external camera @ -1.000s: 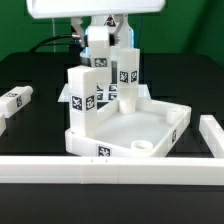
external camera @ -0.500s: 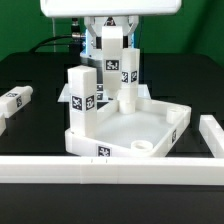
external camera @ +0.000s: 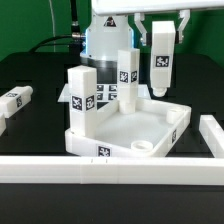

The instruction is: Assemble desk

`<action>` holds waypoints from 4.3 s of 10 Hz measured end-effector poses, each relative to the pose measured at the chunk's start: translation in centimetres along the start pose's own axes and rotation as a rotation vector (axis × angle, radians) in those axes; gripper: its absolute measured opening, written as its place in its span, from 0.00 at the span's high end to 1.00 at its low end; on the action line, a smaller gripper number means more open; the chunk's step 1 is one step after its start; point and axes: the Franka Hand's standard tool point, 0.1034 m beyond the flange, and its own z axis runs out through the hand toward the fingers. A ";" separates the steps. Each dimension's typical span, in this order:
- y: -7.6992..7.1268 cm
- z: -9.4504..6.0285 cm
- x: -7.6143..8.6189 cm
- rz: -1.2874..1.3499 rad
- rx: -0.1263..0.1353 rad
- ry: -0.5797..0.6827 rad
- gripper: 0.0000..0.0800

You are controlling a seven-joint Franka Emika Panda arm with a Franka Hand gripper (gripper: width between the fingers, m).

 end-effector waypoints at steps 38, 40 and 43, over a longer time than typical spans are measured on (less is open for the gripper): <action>-4.2 3.7 -8.7 -0.116 -0.018 0.241 0.64; -4.2 3.7 -8.7 -0.115 -0.018 0.232 0.64; -4.1 3.9 -8.9 -0.117 -0.020 0.221 0.24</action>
Offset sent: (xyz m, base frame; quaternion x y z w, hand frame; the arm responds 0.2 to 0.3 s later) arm -0.0312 0.0271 0.0043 0.0098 0.0314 0.0210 0.9992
